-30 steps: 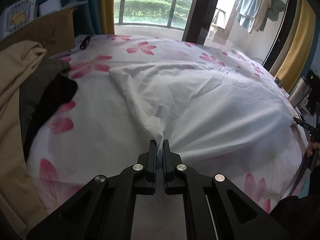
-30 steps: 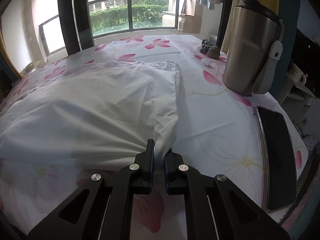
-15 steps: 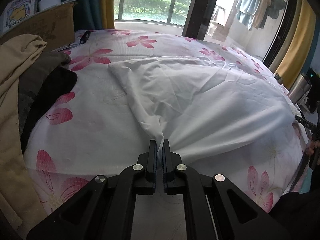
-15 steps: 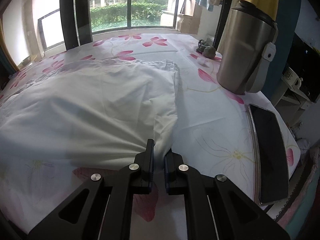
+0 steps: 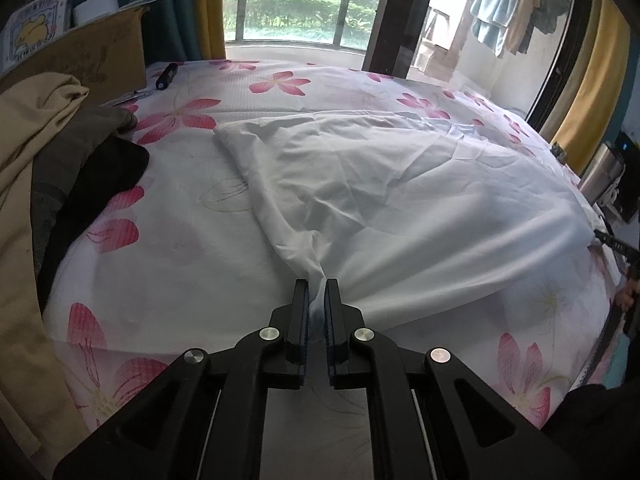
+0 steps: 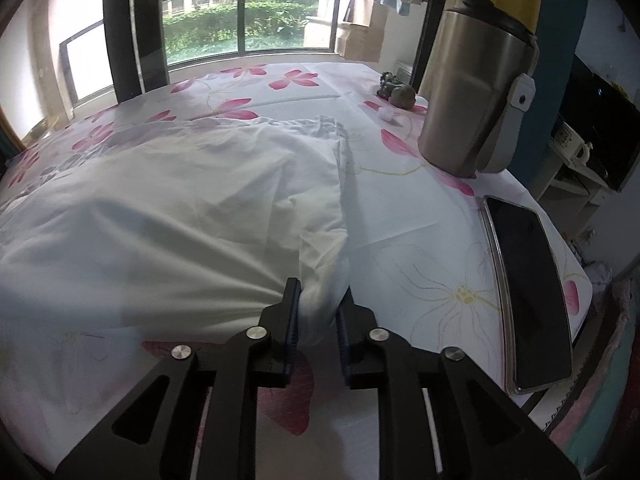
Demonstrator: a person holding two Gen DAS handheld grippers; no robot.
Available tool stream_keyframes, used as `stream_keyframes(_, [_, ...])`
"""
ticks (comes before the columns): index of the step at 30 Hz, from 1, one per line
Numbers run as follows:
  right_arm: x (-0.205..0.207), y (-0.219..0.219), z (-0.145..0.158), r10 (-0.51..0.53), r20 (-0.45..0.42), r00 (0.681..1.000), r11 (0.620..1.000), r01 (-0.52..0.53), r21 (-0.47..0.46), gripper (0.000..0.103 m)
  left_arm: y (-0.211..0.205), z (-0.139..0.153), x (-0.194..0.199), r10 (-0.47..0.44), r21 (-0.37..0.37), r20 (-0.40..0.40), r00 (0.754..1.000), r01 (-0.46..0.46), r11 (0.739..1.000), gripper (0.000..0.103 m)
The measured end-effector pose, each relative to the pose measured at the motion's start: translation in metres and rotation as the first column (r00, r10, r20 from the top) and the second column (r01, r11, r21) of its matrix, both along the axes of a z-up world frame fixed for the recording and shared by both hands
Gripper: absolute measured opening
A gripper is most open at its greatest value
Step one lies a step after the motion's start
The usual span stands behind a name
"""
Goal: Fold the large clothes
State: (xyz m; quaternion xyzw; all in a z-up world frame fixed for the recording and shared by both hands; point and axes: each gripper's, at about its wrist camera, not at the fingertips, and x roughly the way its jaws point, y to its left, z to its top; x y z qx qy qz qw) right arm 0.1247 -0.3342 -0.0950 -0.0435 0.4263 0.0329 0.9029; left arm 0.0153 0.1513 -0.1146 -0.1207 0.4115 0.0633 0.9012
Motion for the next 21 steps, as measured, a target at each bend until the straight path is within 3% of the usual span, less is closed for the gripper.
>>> stream_keyframes(4, [-0.001,-0.006,0.001,-0.022,-0.015,1.000,1.000,0.022,0.022,0.032,0.004,0.001,-0.005,0.023,-0.037,-0.003,1.000,-0.023,0.999,0.017])
stream_keyframes(8, [-0.003,-0.015,-0.001,-0.048,-0.023,0.999,0.997,0.050,0.062,0.044,0.002,0.015,-0.016,0.065,-0.013,0.021,0.998,-0.064,0.998,0.024])
stream_keyframes(11, [-0.001,-0.017,-0.001,-0.038,-0.028,0.999,0.997,0.040,0.072,0.047,0.001,0.029,-0.023,0.118,0.020,0.042,0.992,-0.118,0.993,0.035])
stream_keyframes(16, [0.003,-0.024,-0.002,-0.002,-0.030,1.000,0.995,0.005,0.098,0.053,-0.007,0.045,-0.024,0.212,0.065,0.059,0.975,-0.216,0.974,0.036])
stream_keyframes(21, [0.007,-0.028,-0.001,0.044,-0.049,0.998,0.993,-0.038,0.111,0.054,-0.040,0.069,-0.011,0.204,0.104,0.112,0.972,-0.216,0.971,0.037])
